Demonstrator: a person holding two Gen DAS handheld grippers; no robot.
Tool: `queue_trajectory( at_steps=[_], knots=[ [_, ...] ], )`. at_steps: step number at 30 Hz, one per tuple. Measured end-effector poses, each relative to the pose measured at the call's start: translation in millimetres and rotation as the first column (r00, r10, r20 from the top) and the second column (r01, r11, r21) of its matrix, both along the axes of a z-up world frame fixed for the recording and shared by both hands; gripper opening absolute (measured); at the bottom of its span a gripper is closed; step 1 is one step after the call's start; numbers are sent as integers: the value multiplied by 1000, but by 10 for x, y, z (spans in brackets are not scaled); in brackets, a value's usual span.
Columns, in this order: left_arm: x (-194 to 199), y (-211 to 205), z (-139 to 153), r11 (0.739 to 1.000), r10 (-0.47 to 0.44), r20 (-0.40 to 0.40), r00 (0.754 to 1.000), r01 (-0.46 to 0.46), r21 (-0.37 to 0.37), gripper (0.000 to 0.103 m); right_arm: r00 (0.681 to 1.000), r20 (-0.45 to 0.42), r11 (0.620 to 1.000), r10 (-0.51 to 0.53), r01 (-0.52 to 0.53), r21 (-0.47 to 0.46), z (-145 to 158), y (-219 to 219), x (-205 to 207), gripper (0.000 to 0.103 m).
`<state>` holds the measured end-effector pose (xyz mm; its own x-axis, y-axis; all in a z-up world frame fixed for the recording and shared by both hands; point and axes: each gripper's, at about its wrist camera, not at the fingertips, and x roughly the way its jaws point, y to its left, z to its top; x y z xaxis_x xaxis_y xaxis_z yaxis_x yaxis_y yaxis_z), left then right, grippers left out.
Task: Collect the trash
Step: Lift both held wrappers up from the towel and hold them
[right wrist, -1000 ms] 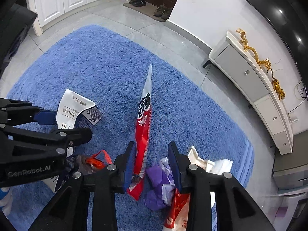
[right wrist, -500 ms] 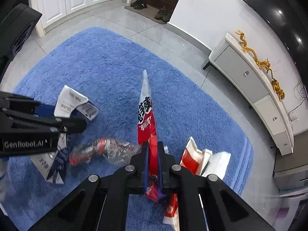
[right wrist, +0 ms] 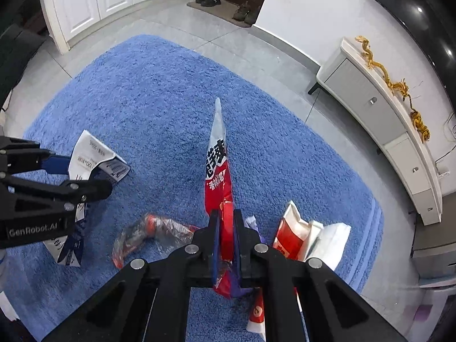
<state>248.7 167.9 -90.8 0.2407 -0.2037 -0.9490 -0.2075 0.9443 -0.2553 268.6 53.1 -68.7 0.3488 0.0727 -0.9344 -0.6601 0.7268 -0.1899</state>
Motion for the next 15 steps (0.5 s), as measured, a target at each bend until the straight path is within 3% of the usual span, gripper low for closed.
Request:
queue_trajectory(
  at_steps=[15],
  knots=[
    [-210,200,4,999,-14,-43,999,12,-51,42,999,-50,999,16,-14,43,-63,150,122,17]
  ],
)
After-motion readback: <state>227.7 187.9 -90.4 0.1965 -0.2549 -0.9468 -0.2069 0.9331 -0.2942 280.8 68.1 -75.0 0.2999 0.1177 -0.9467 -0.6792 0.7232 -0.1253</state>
